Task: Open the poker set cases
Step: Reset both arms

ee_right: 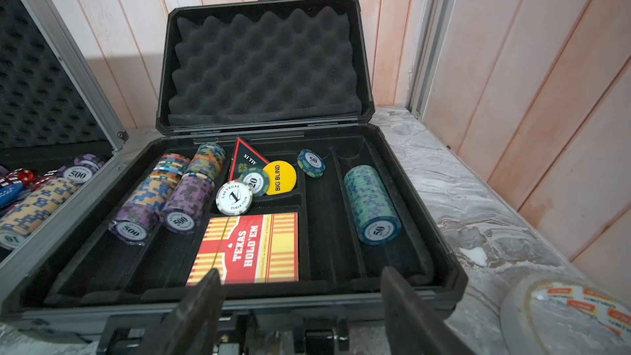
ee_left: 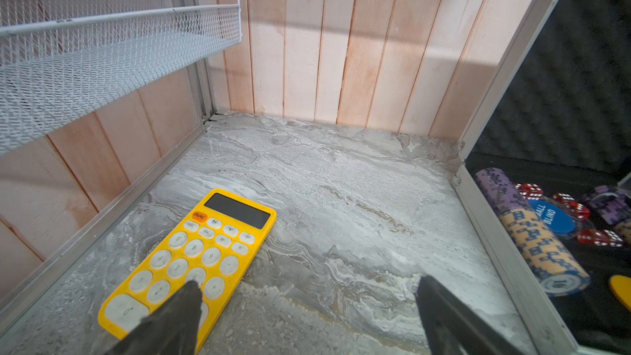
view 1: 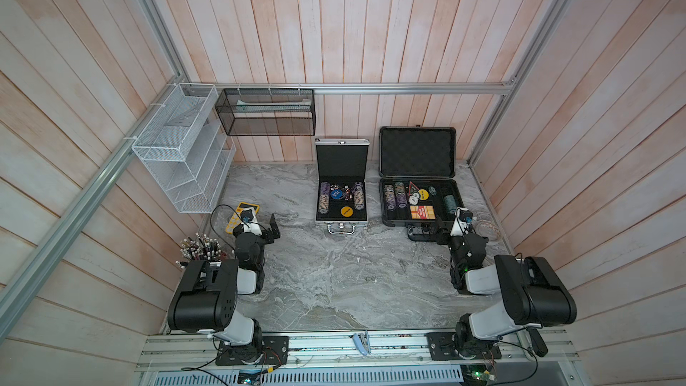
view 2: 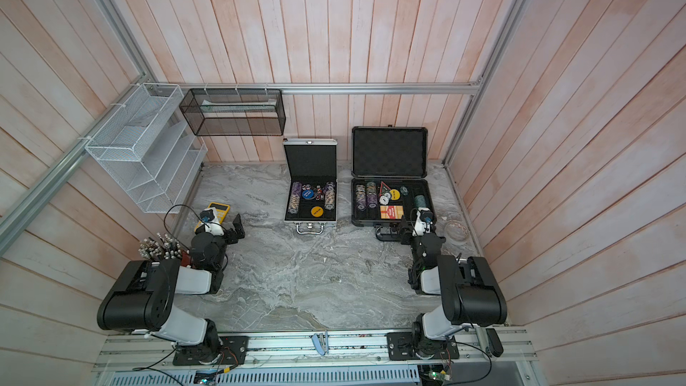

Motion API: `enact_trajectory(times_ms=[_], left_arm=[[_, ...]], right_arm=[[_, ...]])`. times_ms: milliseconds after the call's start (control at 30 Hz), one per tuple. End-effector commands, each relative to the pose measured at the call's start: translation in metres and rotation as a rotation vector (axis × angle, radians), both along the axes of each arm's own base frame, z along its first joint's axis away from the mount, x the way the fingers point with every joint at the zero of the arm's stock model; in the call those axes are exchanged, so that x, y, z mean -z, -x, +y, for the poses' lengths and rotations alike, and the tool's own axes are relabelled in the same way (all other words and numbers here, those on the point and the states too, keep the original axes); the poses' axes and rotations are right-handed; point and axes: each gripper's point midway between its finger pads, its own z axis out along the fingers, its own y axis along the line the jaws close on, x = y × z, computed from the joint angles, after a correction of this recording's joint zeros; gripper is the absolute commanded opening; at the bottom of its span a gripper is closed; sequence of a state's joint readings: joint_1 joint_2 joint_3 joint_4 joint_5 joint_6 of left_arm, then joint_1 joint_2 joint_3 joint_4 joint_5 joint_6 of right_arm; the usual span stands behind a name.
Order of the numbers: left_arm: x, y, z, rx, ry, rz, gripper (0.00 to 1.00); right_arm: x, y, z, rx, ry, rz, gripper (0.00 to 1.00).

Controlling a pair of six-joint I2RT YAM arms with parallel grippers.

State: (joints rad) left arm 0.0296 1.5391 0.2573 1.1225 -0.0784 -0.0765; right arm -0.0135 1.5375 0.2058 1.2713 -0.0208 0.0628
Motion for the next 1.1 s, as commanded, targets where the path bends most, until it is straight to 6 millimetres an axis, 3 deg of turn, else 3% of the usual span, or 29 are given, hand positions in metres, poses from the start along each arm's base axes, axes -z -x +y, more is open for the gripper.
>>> enact_trajectory(times_ms=[0, 100, 133, 1067], left_arm=[[-0.0079, -0.0048, -0.0026, 0.013, -0.02, -0.019, 1.0], [-0.0077, -0.0051, -0.0029, 0.012, -0.023, -0.018, 1.0], [-0.0075, -0.0051, -0.003, 0.013, -0.024, -0.017, 1.0], [-0.0081, -0.0065, -0.0046, 0.013, -0.033, -0.015, 1.0]], right_arm=[[-0.0106, -0.0028, -0.002, 0.031, 0.039, -0.042, 0.76], [-0.0118, -0.0033, -0.0015, 0.03, 0.04, -0.045, 0.81], [-0.0107, -0.0036, -0.0019, 0.031, 0.039, -0.037, 1.0], [-0.0102, -0.0037, -0.0011, 0.032, 0.044, -0.037, 1.0]])
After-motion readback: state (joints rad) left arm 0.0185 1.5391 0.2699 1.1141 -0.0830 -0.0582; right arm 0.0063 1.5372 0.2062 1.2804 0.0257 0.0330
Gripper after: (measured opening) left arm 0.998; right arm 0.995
